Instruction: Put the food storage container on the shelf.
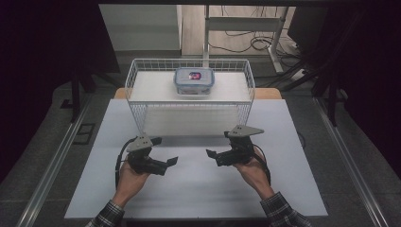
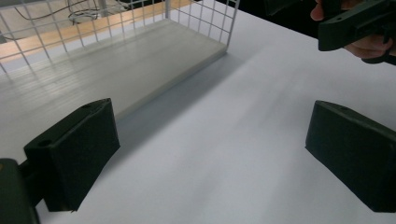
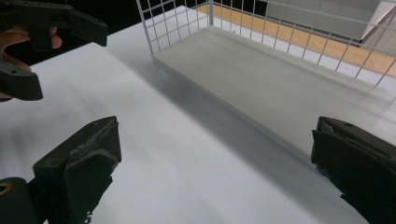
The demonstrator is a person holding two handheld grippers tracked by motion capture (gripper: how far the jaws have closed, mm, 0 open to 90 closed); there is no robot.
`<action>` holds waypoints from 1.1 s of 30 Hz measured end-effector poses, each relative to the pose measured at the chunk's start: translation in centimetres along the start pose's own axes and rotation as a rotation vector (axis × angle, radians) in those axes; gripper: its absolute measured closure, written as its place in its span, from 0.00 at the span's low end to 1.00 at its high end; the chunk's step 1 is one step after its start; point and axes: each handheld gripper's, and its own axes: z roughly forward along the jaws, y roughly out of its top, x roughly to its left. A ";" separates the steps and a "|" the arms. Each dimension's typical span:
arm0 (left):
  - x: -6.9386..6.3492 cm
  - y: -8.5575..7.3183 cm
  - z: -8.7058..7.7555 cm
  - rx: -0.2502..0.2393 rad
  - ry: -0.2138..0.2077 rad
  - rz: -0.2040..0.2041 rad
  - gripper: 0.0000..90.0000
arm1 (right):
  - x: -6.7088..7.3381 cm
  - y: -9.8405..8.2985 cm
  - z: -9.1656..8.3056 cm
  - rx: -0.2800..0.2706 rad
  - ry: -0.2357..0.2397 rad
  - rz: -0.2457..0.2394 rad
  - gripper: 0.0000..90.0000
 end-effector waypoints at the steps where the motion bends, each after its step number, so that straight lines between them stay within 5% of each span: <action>1: -0.2 -0.1 0.0 0.003 -0.002 0.004 0.02 | 0.1 -0.2 0.0 0.007 -0.002 0.000 0.01; 12: -1.6 -2.3 0.7 0.070 -0.006 0.025 0.02 | 1.3 -2.3 0.4 0.067 -0.015 -0.025 0.01; 33: -1.7 -4.5 -0.5 0.114 0.024 0.000 0.03 | 2.4 -4.9 -0.1 0.108 -0.014 -0.064 0.01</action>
